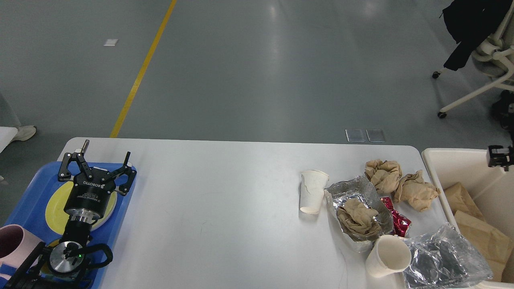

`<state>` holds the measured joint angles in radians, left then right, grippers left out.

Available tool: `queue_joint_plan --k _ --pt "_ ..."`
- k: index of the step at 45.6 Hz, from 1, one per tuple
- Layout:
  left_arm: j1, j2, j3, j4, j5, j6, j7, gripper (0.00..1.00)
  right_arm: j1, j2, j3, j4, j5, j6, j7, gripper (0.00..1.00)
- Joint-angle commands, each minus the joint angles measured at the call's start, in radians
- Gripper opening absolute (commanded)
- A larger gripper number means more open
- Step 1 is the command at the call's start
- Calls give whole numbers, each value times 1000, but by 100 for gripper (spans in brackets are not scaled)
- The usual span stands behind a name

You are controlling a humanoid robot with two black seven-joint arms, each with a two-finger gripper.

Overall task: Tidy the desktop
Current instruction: 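Release the bag into the bin and withdraw the right gripper, then reach the right gripper down to the white paper cup near the foil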

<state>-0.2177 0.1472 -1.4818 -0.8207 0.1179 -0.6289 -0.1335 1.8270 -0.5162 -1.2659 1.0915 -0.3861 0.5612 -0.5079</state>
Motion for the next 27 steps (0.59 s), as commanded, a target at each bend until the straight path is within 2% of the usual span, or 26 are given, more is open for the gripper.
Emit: queue_joint_plan --k 1,5,8,11,15,16,17,23,27 --pt "1 0 0 0 0 0 0 97 230 102 -13 239 78 42 0 100" --pt "1 0 0 0 -1 0 0 97 372 117 -1 381 125 42 15 100" --pt "1 0 0 0 -1 1 0 97 454 131 -4 459 182 43 58 99" --pt "1 0 0 0 -1 1 0 97 517 153 -30 522 237 57 164 99" --pt "1 0 0 0 -1 3 0 97 606 200 -96 579 245 63 337 100" --pt "1 0 0 0 -1 3 0 97 658 220 -136 612 245 65 403 100" --pt "1 0 0 0 -1 3 0 97 678 226 -147 625 245 71 420 100" --pt "1 2 0 0 -1 3 0 97 736 223 -159 645 237 163 431 95" --pt "0 0 0 0 0 1 0 97 735 214 -152 645 220 164 430 95"
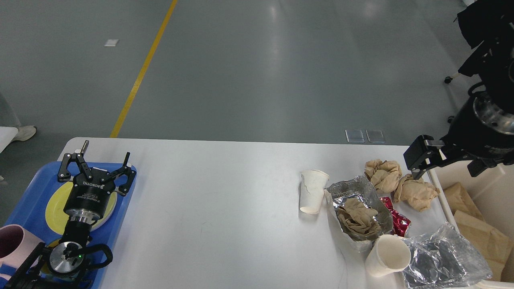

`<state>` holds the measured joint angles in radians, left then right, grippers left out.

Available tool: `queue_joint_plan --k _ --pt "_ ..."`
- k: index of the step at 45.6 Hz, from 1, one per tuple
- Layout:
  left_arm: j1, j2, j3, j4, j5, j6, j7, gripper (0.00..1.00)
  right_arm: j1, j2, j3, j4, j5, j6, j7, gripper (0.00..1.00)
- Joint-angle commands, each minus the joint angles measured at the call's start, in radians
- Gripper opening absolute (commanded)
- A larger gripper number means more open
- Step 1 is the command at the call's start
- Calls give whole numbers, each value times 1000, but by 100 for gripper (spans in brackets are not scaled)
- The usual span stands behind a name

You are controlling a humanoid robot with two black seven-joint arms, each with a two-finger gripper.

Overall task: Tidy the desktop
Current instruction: 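Reach the right gripper down to the white paper cup near the foil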

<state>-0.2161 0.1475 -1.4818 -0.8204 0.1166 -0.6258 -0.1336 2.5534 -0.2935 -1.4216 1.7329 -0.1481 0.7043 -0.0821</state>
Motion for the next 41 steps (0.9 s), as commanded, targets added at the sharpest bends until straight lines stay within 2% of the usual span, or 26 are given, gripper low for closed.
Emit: queue_joint_plan --k 1,6,15,25,30,33,41 --pt "0 0 0 0 2 -2 0 97 8 -12 3 4 -18 18 2 95" --pt "0 0 0 1 2 -3 0 97 -15 -18 0 -6 -25 6 1 99" --pt "0 0 0 0 2 -3 0 97 -73 -38 6 -15 -57 3 -8 100" --pt "0 0 0 0 2 -5 0 97 -133 -119 21 -9 -60 6 -8 99" --pt "0 0 0 0 0 -3 0 97 -223 -165 99 -10 -60 -5 -10 98" --pt "0 0 0 0 0 -3 0 97 -318 -176 176 -12 -62 -51 -10 95" --pt "0 0 0 0 0 -5 0 97 -564 -144 384 -13 -68 -301 -28 95"
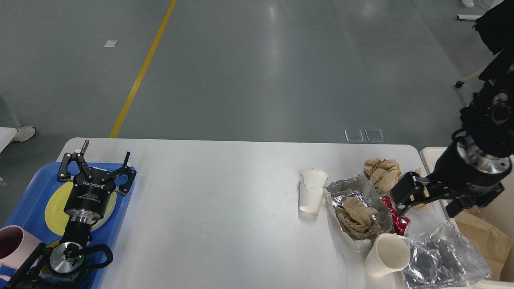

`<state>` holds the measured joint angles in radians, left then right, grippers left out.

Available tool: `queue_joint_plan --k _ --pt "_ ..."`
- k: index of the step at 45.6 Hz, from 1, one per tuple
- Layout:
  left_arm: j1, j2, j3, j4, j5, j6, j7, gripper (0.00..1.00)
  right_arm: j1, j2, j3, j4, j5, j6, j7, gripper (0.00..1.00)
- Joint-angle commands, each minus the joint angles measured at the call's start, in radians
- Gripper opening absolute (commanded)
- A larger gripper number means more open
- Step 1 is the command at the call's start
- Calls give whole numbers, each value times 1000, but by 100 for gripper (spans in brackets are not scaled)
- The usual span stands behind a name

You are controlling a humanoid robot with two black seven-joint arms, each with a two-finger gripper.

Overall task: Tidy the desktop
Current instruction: 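Reach the right gripper down to the white paper cup near the foil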

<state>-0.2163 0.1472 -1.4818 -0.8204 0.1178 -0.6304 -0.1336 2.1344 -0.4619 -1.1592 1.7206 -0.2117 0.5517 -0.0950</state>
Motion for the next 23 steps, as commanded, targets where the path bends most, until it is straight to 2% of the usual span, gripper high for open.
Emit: queue_joint_plan --k 1,12,23 --pt "0 0 0 0 -1 0 0 97 -165 34 136 -4 -5 -173 -20 95" --pt "0 0 0 0 0 0 0 97 -395 192 162 -87 -55 -352 -134 95" --pt "0 2 0 0 0 0 0 97 -542 233 150 -183 -63 -420 -149 94"
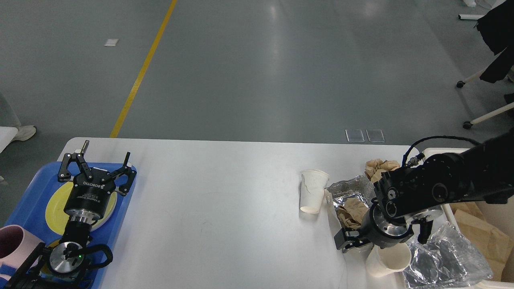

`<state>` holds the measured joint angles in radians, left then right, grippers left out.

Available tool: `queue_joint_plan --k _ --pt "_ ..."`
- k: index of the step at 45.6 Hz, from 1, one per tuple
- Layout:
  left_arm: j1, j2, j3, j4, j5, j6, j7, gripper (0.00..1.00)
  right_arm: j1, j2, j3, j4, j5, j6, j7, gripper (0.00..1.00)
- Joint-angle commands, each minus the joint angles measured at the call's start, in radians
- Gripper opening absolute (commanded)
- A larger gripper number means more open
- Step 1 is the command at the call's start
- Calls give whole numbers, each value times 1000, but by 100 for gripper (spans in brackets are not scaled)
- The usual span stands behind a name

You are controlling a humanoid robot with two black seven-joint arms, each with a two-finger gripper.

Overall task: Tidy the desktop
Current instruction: 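Reach the right gripper down to the white paper cup near the foil, then grasp the white paper cup and lift it toward the bin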

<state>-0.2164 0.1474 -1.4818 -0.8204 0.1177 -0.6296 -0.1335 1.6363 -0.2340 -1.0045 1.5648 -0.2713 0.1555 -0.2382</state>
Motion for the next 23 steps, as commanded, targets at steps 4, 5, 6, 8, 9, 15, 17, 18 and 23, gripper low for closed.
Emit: queue_joint_plan --k 4,5,6,8,9,15,17,18,23 --pt "0 0 0 0 0 -1 0 97 -50 2 -8 -31 -5 -30 -15 94" --pt "0 0 0 0 0 -2 -1 97 -52 1 -8 -31 -5 -30 -15 94" --pt "0 0 0 1 -1 -1 0 97 -53 1 -8 -32 -5 -30 -15 94" --pt "0 0 0 1 -1 -1 0 97 -58 1 -8 -34 -5 -30 -15 94" --pt "0 0 0 0 0 -1 0 97 -62 2 -8 -35 -5 -30 -15 94" --pt "0 0 0 0 0 -2 0 97 -101 13 -6 -71 -5 -30 -15 85" --pt "0 0 0 0 0 -1 0 97 -116 21 -6 -83 -5 -30 -15 78" --pt "0 0 0 1 0 -2 0 97 -122 24 -6 -91 -3 -30 -15 76" --pt "0 0 0 0 0 -2 0 97 -144 25 -6 -109 -3 -27 -15 53"
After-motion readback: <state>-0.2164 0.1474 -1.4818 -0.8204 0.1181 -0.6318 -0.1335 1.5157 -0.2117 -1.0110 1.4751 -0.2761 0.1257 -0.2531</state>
